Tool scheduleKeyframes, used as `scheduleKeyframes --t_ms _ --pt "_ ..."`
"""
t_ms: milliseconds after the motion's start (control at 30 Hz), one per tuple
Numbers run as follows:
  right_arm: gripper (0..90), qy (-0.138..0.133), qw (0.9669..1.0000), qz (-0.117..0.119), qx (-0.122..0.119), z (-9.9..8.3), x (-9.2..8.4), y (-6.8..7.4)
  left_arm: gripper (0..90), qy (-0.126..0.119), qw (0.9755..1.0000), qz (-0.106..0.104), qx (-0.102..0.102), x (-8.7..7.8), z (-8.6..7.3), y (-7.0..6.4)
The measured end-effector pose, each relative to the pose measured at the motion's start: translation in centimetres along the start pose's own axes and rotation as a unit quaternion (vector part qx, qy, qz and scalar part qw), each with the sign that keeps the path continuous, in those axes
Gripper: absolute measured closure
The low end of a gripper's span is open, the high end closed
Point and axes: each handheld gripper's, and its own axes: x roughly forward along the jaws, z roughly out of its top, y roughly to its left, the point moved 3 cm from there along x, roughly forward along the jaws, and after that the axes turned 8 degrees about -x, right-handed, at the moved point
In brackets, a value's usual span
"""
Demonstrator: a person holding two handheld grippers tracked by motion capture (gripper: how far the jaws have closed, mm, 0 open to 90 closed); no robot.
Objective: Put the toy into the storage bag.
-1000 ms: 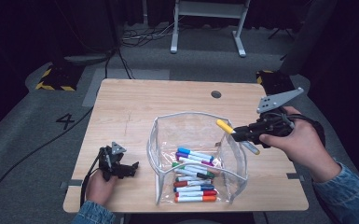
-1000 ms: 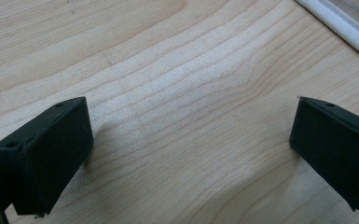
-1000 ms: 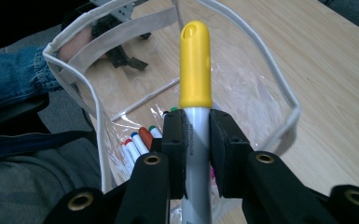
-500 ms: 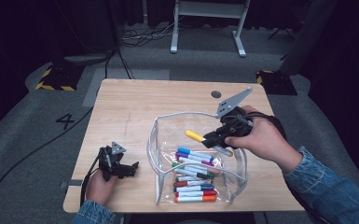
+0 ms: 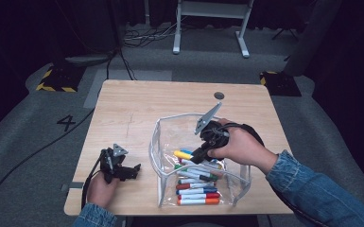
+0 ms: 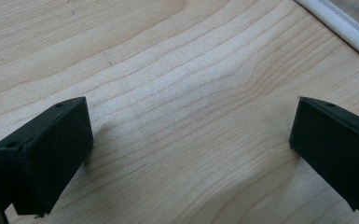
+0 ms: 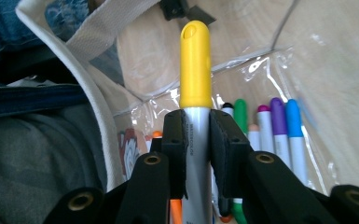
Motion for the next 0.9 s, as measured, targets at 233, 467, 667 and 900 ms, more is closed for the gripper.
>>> scheduleKeyframes --t_ms 233,467,667,900 --pt "77.1 0.02 0.9989 0.041 0.008 -0.4 2.2 -0.1 0.0 -0.001 1.0 0.0 0.0 0.0 0.0 0.0" --pt "77.1 0.049 0.9967 0.062 0.018 -1.3 3.9 -0.7 0.0 -0.001 1.0 0.0 0.0 0.0 0.0 0.0" --pt "77.1 0.079 0.9934 0.081 0.02 -1.9 5.7 -1.0 0.0 0.0 1.0 0.001 0.0 0.0 0.0 0.0" --pt "77.1 0.112 0.9896 0.087 0.025 -2.7 7.2 -1.4 0.0 0.0 1.0 0.0 0.0 0.0 0.0 0.0"
